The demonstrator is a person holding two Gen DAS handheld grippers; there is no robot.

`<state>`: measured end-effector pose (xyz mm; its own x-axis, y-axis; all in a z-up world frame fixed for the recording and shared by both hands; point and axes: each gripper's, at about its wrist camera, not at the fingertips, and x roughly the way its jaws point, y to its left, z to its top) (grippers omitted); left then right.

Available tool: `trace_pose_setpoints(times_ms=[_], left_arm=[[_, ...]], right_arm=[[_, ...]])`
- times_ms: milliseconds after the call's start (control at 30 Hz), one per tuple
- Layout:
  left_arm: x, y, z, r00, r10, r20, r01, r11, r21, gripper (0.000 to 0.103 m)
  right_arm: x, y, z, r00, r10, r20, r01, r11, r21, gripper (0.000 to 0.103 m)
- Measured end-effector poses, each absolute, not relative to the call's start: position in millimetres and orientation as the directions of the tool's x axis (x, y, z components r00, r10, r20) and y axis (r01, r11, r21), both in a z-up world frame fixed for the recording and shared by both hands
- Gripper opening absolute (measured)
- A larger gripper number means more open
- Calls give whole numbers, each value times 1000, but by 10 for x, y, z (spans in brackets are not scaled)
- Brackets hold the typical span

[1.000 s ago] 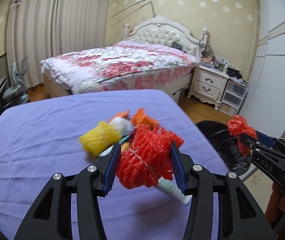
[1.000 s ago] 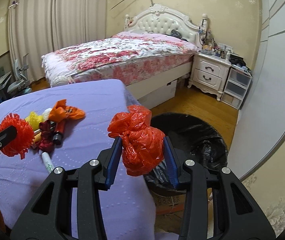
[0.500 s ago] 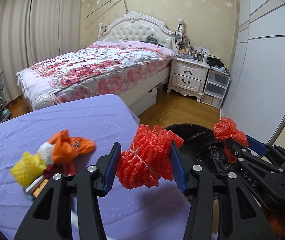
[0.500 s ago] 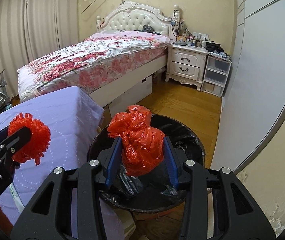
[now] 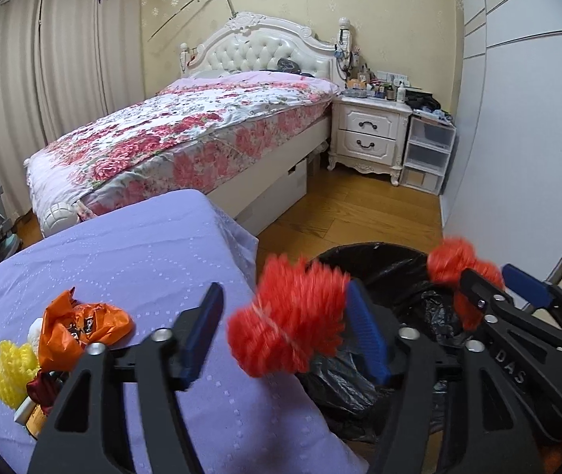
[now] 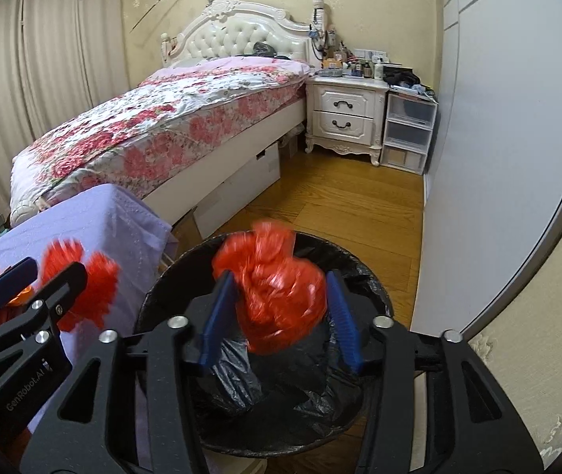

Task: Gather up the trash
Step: 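Carry both items over the black bin and open both grippers to drop them, then grasp the yellow mesh fruit net with the left gripper while the right gripper reaches the orange bag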

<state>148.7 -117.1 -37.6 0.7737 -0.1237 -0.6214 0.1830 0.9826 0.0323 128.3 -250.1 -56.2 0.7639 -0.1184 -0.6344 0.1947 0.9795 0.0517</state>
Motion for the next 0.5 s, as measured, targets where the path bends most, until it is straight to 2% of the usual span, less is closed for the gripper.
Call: trace_pose_setpoints(times_ms=[33,167,500], left_arm=[[1498,-1155,-383,773,-125,-622,181,983,28,75],[1518,-1111,-399,767,-107,-633,158,987,25,78],[1376,-845,-292,772,-72,-632,115,993,27,80]], right_arm=[[1281,-2521,-564,765,-128,-632,207,977,52,54],[1247,-2561,-559,764,-154,-627,233,971,45,57],[1083,-2444,-471,772,-134,-621,207,977,47,63]])
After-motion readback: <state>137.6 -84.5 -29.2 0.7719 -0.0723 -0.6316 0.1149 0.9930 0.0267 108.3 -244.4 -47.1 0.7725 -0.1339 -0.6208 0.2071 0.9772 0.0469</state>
